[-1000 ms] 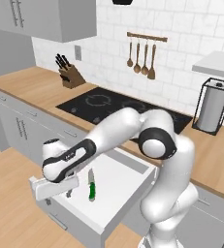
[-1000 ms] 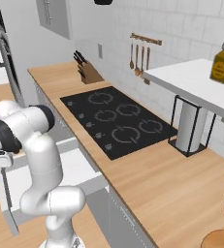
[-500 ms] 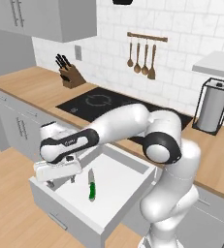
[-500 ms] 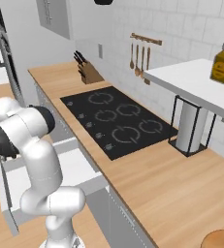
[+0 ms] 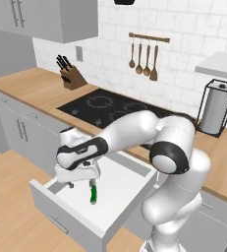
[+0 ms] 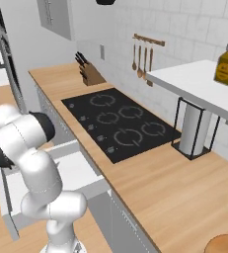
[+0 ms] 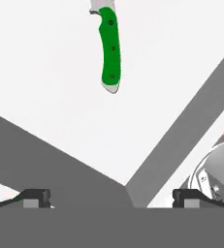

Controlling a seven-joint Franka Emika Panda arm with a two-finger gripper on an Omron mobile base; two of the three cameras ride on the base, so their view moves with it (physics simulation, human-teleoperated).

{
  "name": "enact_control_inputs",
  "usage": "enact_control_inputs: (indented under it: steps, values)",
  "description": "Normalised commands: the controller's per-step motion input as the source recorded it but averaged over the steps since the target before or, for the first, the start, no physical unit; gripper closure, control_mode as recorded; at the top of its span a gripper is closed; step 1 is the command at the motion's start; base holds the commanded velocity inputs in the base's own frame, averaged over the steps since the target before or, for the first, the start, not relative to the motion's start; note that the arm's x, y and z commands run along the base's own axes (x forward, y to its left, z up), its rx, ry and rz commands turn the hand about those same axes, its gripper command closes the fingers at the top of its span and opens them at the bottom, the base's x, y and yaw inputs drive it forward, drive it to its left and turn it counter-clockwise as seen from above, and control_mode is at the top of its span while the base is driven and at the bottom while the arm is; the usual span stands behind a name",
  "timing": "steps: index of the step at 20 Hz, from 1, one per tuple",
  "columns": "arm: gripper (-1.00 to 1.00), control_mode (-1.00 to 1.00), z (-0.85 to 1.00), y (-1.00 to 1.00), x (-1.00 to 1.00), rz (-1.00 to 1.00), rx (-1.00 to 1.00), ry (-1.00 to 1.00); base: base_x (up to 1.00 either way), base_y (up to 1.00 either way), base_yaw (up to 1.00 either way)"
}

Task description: Pick up the knife from the drawer and place it on the cutting board. Then place the meat from the plate to the cutting board.

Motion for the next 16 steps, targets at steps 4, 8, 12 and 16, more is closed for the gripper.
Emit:
enact_control_inputs:
  steps: [4, 8, 12, 16]
  values:
    - [-1.0, -1.0, -0.35, -0.88, 0.47, 0.0, 0.0, -0.22, 0.0, 0.0, 0.0]
    - [-1.0, -1.0, -0.19, -0.34, 0.39, 0.11, 0.0, -0.24, 0.0, 0.0, 0.0]
    - [-1.0, -1.0, -0.31, 0.0, 0.43, 0.2, 0.0, 0.04, 0.0, 0.0, 0.0]
    - [-1.0, -1.0, -0.23, 0.0, 0.55, 0.22, 0.03, 0.05, 0.0, 0.0, 0.0]
